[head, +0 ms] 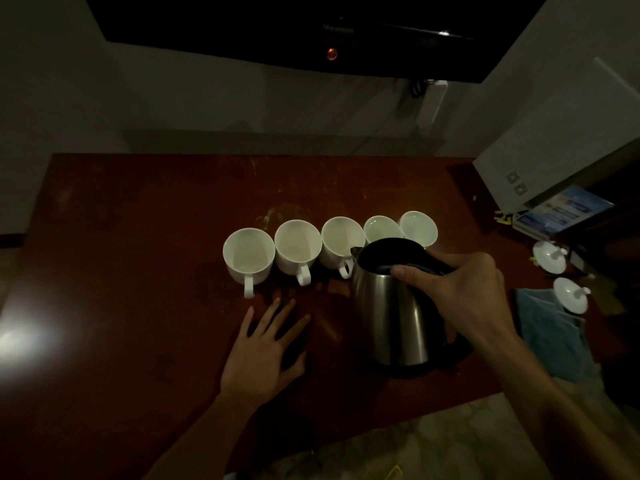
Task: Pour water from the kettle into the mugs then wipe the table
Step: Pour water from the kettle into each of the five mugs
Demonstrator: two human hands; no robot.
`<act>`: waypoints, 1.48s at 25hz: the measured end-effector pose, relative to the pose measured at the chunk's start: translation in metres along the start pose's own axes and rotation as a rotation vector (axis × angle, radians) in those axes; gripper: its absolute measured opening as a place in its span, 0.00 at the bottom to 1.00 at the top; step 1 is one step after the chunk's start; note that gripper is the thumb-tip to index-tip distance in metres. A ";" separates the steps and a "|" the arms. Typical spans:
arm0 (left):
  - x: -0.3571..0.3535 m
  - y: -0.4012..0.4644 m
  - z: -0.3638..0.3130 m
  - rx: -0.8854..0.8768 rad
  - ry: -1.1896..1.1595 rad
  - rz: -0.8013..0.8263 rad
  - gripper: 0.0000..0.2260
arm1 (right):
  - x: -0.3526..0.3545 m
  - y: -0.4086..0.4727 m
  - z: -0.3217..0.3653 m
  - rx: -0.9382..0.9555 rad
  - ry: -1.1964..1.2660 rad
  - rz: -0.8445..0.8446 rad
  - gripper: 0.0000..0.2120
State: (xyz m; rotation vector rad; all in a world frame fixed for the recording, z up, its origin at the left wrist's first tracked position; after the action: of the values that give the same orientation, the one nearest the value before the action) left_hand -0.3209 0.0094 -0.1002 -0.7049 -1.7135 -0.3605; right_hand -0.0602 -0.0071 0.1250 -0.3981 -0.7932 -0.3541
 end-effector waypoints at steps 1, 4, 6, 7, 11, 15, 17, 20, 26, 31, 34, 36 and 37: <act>0.000 0.000 0.000 0.000 0.000 -0.001 0.30 | 0.000 0.000 0.000 0.004 0.001 0.003 0.31; 0.001 -0.001 0.000 0.001 0.008 -0.006 0.29 | -0.001 0.000 0.001 0.015 0.008 0.009 0.36; 0.001 -0.001 -0.001 0.002 0.006 -0.012 0.29 | 0.000 0.000 0.001 0.010 0.011 0.012 0.35; 0.001 -0.001 -0.001 0.005 0.005 -0.011 0.29 | 0.001 0.000 0.002 0.006 0.009 0.013 0.34; 0.000 0.000 -0.001 0.015 0.007 0.000 0.29 | 0.003 0.001 0.001 0.011 -0.019 0.009 0.34; 0.000 0.000 -0.001 0.013 0.002 -0.003 0.29 | 0.004 0.001 0.000 0.019 -0.028 0.012 0.37; 0.001 0.000 -0.001 0.018 0.002 0.007 0.29 | 0.005 0.002 0.000 0.017 -0.035 0.017 0.36; -0.001 0.000 0.000 0.022 0.004 0.009 0.29 | 0.006 0.001 0.002 0.028 -0.033 0.024 0.34; -0.001 0.001 0.000 0.023 0.006 0.003 0.29 | 0.008 0.002 0.000 0.027 -0.017 0.023 0.35; -0.002 0.001 0.000 0.017 0.006 0.004 0.29 | 0.012 0.002 0.000 0.034 0.001 0.030 0.40; -0.002 0.001 0.000 0.017 0.014 0.006 0.29 | 0.014 0.004 0.002 0.028 -0.017 0.033 0.38; -0.001 0.000 0.000 0.017 0.011 0.007 0.29 | 0.014 0.004 0.004 0.022 -0.016 0.026 0.36; -0.001 0.000 0.000 0.016 0.012 0.002 0.29 | 0.015 0.004 0.004 0.023 -0.014 0.023 0.37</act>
State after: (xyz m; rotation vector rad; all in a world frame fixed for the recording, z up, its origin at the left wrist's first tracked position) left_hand -0.3205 0.0091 -0.1009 -0.6912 -1.7028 -0.3485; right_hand -0.0516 -0.0043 0.1380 -0.3881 -0.8048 -0.3207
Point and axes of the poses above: each hand's wrist, its own y-axis towards the middle knuckle, its own x-axis out of the back of the hand, z = x × y, the point moved 1 cm from there along y, towards the middle knuckle, and after that the axes turned 5 degrees about z, right-handed, at the moved point
